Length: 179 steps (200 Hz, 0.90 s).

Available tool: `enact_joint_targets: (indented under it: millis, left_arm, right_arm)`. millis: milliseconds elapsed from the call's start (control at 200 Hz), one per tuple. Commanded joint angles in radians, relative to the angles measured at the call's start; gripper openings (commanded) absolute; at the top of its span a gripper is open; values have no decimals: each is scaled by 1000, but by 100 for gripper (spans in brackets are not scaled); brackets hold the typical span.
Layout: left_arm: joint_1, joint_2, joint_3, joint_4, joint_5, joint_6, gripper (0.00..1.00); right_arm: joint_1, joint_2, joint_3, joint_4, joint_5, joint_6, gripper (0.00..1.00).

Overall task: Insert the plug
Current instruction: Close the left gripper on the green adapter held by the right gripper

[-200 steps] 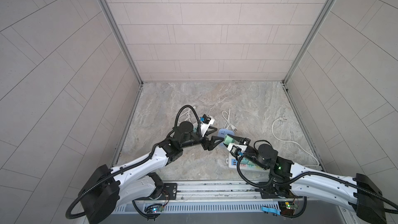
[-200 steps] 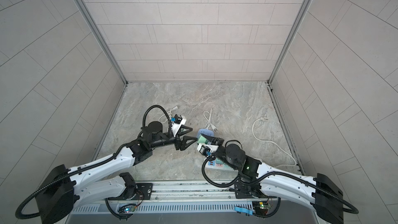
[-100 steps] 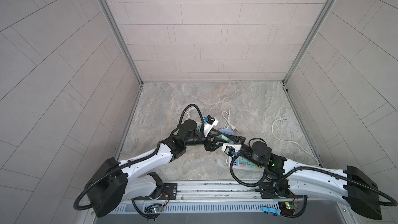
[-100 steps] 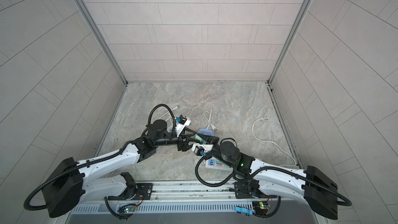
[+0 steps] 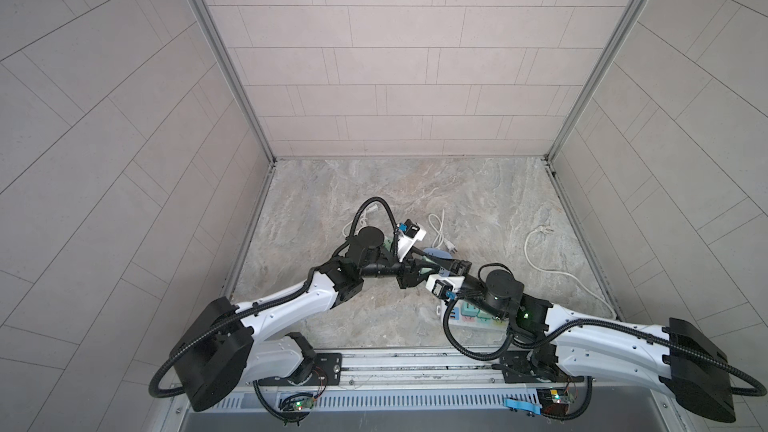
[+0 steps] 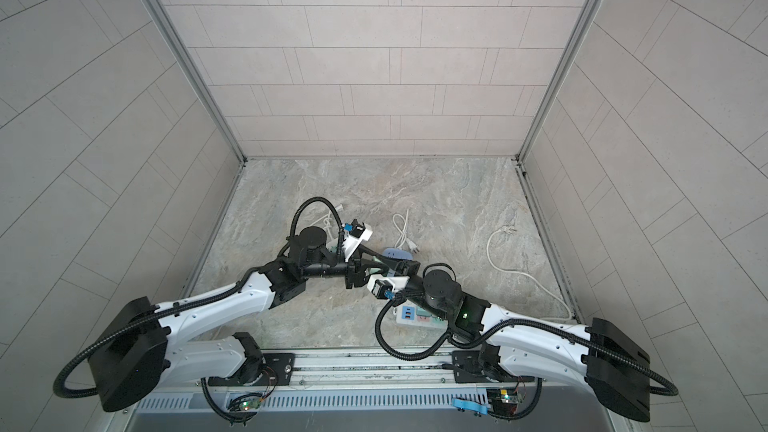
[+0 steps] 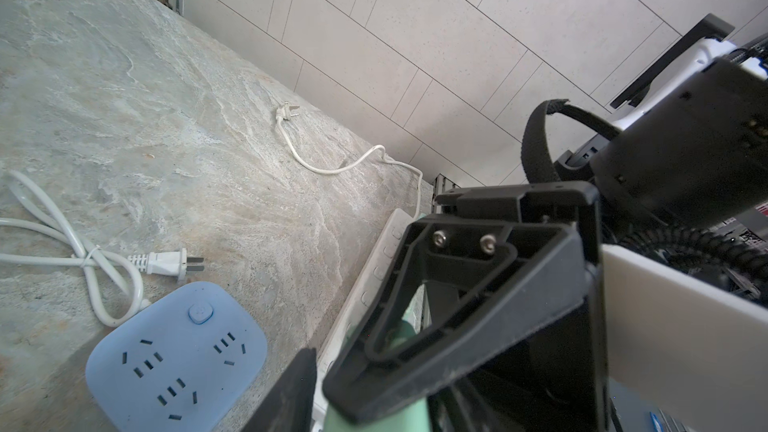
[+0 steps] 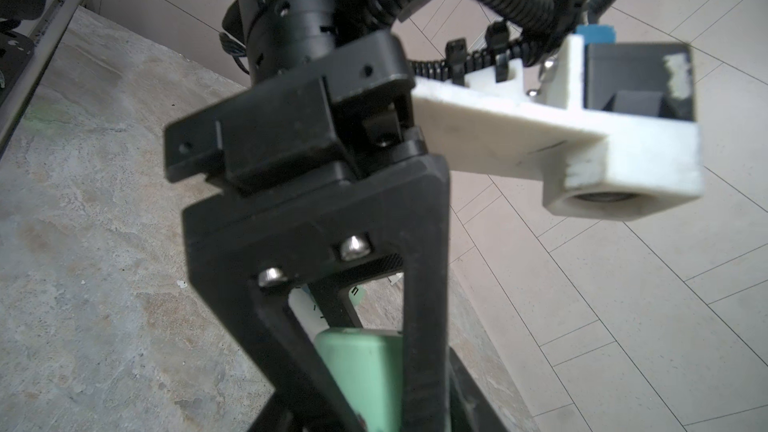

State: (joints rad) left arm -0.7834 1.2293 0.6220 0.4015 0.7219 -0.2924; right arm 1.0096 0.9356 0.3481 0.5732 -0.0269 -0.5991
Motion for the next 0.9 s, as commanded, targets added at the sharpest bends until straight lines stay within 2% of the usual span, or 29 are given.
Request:
enact_joint_targets:
  millis: [0, 220, 595, 891]
  left_arm:
    - [-13, 13, 34, -20, 32, 31, 47]
    - [-31, 26, 63, -79, 37, 69, 43]
    - [-55, 50, 83, -112, 31, 99, 34]
    - [-55, 28, 72, -102, 26, 92, 38]
  right_arm:
    - [0, -9, 15, 55, -11, -7, 0]
    - [-2, -1, 18, 54, 14, -52, 0]
    - [-18, -45, -28, 59, 42, -38, 0]
    - [-28, -79, -59, 17, 57, -82, 0]
